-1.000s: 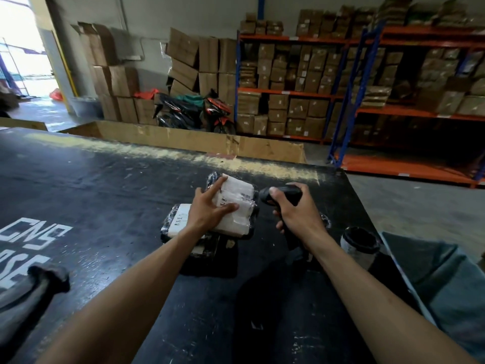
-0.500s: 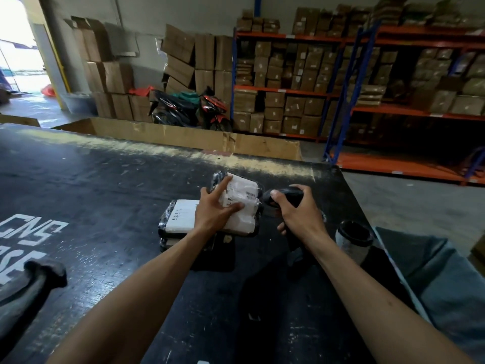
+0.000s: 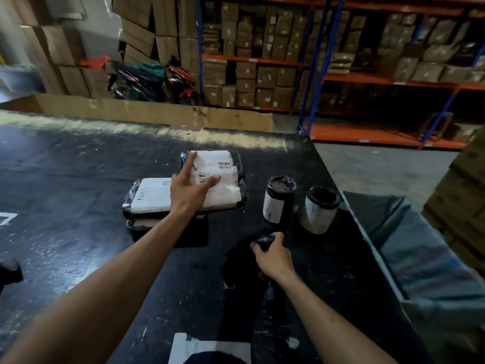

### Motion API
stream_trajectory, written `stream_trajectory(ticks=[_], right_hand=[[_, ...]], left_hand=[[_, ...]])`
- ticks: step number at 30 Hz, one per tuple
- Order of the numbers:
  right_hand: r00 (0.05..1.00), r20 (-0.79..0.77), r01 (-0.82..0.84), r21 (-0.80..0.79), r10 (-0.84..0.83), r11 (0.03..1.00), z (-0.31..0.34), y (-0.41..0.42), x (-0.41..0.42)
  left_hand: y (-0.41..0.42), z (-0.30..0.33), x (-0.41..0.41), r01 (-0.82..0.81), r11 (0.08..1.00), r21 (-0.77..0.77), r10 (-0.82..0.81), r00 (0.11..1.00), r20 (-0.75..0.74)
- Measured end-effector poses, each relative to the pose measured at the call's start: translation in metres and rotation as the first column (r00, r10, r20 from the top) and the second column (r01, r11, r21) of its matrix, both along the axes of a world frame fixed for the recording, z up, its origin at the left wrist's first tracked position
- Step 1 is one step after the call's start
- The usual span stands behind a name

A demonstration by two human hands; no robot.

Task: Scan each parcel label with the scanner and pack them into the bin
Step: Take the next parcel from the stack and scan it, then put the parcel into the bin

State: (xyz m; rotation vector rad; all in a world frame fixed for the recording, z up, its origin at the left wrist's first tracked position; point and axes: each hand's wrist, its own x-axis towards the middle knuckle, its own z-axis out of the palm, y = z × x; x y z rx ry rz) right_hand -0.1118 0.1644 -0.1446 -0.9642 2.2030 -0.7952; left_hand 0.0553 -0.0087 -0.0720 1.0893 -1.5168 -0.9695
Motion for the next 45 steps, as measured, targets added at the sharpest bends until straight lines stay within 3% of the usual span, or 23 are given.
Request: stream_trajectory(ticks=[2,5,7,10,12,17,22,25,29,32,35,37,39,42,45], right_hand=[[0.999,-0.044,-0.022,0.05,0.025,0.998,0.001,-0.002,-0.003],[0.96,-0.257,-0.069,0.169,0.111,0.983,0.024,0.0,-0.014],[0.934,-0.353,-0.042,0.028,0.049,0.999,0.049,0.003,-0.031],[0.957,-0.268,0.002,-0.373,-0.11,0.928,0.089,0.009,-0.078],[0.98,-0.155,0.024,-0.541,-0.127,0.841,0.112,0.014,-0.117],[0.998,-0.014,0.038,-0.599,-0.057,0.8,0.138,0.027,-0.213],[1.0,-0.011,0.003,-0.607,-0.012,0.795,0.118,0.058,-0.303],[0.997,0.044,0.083,-0.58,-0.07,0.81,0.082,0.084,-0.353],[0.973,0.178,0.216,-0.485,-0.146,0.848,0.021,0.112,-0.412],[0.962,0.225,0.225,-0.34,-0.153,0.913,-0.027,0.127,-0.448],[0.957,0.271,0.154,-0.18,-0.101,0.972,-0.077,0.129,-0.469],[0.949,0.311,0.073,-0.071,-0.048,0.995,-0.109,0.124,-0.475],[0.941,0.339,-0.024,0.034,0.011,0.999,-0.139,0.115,-0.478],[0.931,0.353,-0.148,0.15,0.087,0.978,-0.174,0.102,-0.472],[0.924,0.369,-0.158,0.124,0.102,0.98,-0.208,0.094,-0.458]], left_hand=[[0.004,0.003,-0.009,0.023,1.0,-0.004,-0.023,1.0,-0.021],[0.011,0.011,-0.028,0.074,0.997,-0.01,-0.075,0.995,-0.06],[0.016,0.019,-0.046,0.113,0.993,-0.03,-0.116,0.988,-0.099],[0.024,0.034,-0.085,0.173,0.982,-0.072,-0.182,0.971,-0.157],[0.035,0.045,-0.119,0.217,0.971,-0.096,-0.23,0.959,-0.164],[0.067,0.055,-0.212,0.332,0.938,-0.094,-0.344,0.922,-0.175],[0.118,0.034,-0.325,0.452,0.892,0.013,-0.442,0.876,-0.191],[0.142,0.009,-0.38,0.514,0.851,0.11,-0.513,0.858,-0.037],[0.152,-0.047,-0.42,0.535,0.801,0.269,-0.598,0.737,0.315],[0.153,-0.096,-0.425,0.471,0.839,0.273,-0.524,0.567,0.635],[0.154,-0.135,-0.425,0.504,0.841,0.195,-0.409,0.358,0.839],[0.158,-0.152,-0.424,0.518,0.851,0.083,-0.257,0.275,0.927],[0.16,-0.159,-0.423,0.521,0.853,-0.012,-0.146,0.262,0.954],[0.159,-0.159,-0.423,0.525,0.85,-0.04,-0.134,0.288,0.948],[0.158,-0.159,-0.424,0.531,0.847,-0.021,-0.148,0.274,0.95]])
